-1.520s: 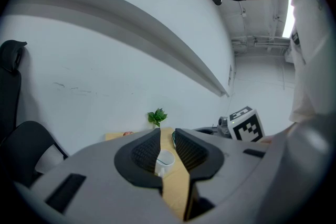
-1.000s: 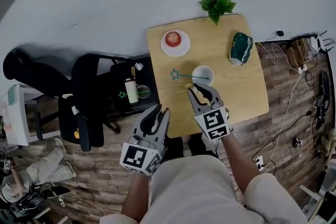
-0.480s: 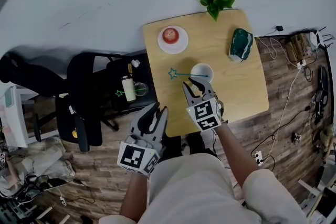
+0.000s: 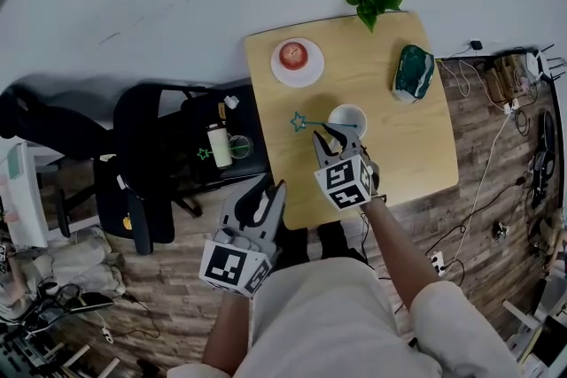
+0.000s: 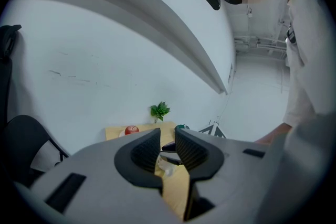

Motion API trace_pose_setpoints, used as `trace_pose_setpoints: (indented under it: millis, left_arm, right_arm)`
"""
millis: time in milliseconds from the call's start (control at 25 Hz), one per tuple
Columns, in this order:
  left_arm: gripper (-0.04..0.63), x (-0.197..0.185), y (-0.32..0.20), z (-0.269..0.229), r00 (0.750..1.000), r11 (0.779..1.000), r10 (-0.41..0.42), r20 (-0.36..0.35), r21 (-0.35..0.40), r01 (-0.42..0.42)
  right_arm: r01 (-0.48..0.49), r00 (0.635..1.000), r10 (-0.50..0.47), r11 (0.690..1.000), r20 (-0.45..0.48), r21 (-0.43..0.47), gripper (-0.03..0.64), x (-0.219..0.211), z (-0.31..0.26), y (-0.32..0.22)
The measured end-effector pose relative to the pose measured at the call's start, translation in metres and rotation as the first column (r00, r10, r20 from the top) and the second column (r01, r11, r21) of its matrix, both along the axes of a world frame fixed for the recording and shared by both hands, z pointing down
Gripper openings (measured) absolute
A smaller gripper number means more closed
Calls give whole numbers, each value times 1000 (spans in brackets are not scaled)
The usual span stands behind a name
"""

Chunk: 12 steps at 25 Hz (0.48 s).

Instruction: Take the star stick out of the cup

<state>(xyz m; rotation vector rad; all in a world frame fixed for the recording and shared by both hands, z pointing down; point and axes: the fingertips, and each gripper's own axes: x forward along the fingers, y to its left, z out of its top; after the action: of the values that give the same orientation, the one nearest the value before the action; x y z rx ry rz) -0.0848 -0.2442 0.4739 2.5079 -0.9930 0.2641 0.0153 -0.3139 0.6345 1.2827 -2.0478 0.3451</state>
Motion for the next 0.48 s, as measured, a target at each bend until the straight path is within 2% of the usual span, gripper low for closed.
trace_pose_setpoints:
  millis: [480]
  left_arm:
    - [87, -8, -2, 5, 1000, 1000, 6, 12, -15, -6]
  right_arm:
    - [-8, 998, 7, 1000, -68, -21, 67, 1, 16, -11]
